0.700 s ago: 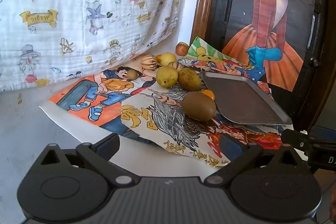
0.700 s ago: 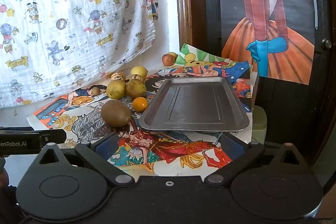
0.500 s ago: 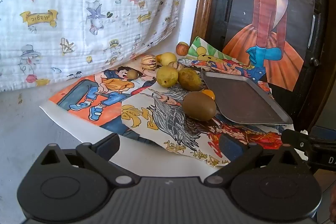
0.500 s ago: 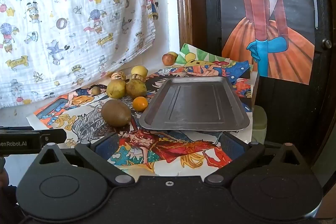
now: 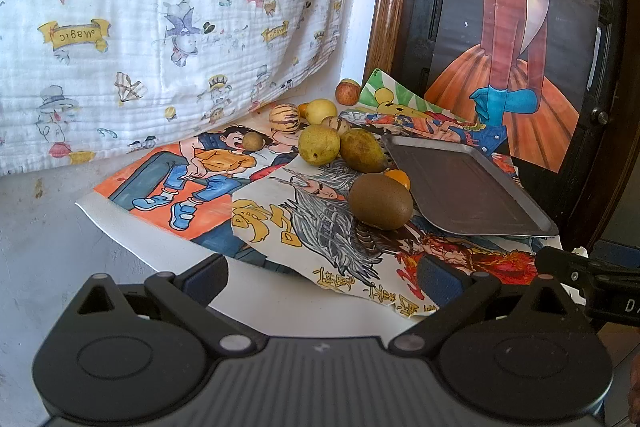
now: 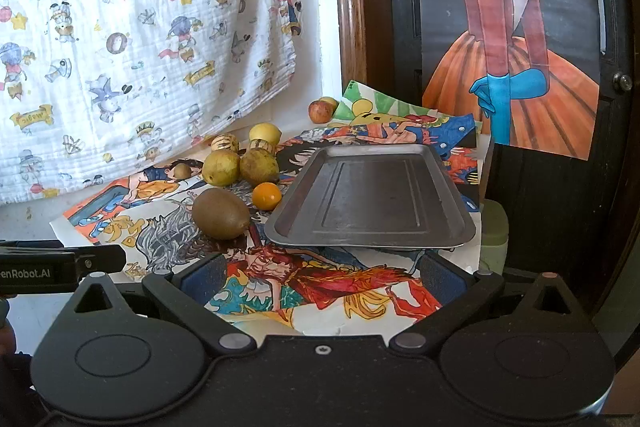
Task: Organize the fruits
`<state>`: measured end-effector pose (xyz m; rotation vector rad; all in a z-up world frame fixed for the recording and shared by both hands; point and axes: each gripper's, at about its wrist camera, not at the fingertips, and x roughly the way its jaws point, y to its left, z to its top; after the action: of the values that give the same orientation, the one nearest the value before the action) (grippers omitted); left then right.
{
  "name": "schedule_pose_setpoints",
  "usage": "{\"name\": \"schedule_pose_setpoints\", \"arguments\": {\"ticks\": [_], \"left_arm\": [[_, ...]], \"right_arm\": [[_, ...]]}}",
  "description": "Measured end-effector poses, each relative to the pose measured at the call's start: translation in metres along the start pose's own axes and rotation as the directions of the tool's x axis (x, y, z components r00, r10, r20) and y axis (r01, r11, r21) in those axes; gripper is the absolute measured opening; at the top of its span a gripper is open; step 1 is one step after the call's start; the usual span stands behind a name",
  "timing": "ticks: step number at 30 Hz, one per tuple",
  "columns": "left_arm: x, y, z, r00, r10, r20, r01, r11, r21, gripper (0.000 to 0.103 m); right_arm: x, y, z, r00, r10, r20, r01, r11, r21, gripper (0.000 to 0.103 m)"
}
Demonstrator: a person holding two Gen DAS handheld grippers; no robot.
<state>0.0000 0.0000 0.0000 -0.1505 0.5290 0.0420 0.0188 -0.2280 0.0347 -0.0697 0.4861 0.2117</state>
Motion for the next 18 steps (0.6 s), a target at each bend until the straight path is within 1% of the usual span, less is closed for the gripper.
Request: {"name": "schedule_pose_setpoints", "arguments": {"ticks": [18], "left_arm": [[0.0001, -0.0001, 0.0000, 1.000, 0.001, -0.002, -0.001, 1.000, 0.001, 0.102]], "right_arm": [[0.0019, 0.0005, -0.0004, 1.000, 0.000, -0.005, 0.000, 1.000, 0.001, 0.102]]}}
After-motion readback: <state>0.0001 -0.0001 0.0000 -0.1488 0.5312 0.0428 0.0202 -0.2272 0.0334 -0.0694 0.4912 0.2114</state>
